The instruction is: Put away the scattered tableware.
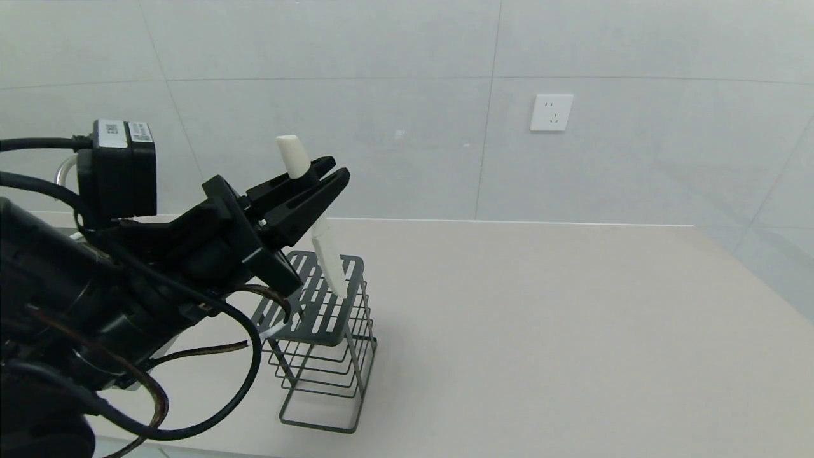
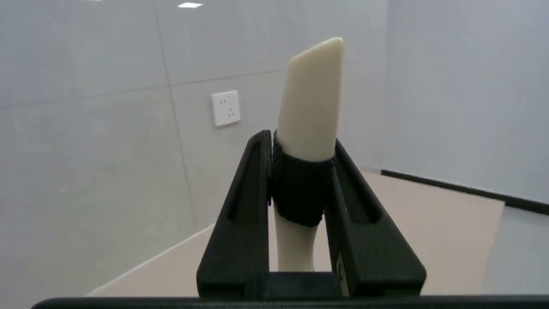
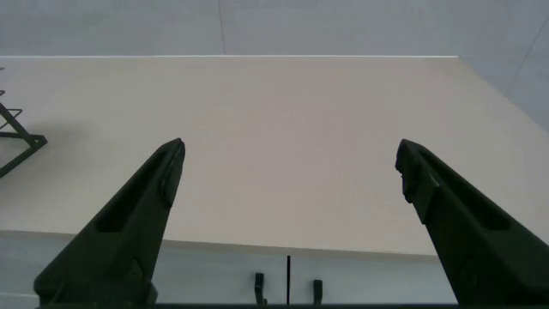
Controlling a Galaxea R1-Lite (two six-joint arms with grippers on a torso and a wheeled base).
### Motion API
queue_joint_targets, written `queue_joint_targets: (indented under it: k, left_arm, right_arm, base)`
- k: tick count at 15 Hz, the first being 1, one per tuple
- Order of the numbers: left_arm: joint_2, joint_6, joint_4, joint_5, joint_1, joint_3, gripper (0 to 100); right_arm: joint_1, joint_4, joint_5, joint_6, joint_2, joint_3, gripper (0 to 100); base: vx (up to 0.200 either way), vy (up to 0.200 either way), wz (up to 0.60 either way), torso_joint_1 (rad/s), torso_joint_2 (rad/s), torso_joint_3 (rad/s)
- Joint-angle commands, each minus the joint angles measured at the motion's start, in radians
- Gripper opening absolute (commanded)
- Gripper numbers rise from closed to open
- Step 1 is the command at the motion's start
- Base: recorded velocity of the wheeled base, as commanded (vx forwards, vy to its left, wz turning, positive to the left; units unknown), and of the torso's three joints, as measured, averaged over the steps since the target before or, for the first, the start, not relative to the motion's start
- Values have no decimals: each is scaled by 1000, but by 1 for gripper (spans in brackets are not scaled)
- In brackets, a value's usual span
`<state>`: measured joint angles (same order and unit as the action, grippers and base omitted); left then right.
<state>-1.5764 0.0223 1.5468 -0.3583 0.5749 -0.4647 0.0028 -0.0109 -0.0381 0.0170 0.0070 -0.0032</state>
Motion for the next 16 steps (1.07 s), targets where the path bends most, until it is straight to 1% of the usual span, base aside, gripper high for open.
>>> queue_joint_targets:
  k: [1,4,5,6,7,11,16]
  left_arm:
    - [-19,10,1,-13,-23,-9,0]
    - [-44,22,4,-18,-47,-22,0]
    - [-70,44,15,-31,-66,-22,0]
    - [-77,50,18,-50,-73,-23,0]
    - [-85,67,18,-90,-89,-35,0]
    - [-97,65,18,-96,-87,-77,0]
    - [-131,65,19,-96,-82,-88,0]
  right_arm:
    - [0,0,0,0,4,0,100]
    - [0,0,0,0,4,0,100]
    - [0,0,0,0,4,0,100]
    - [0,0,0,0,4,0,100]
    - [0,0,0,0,4,0,100]
    - [0,0,0,0,4,0,100]
    - [0,0,0,0,4,0,100]
  base:
    - [0,0,0,0,0,0]
    - [0,0,0,0,0,0]
    - [0,0,0,0,0,0]
    - [0,0,0,0,0,0]
    - [0,0,0,0,0,0]
    - [0,0,0,0,0,0]
    - [0,0,0,0,0,0]
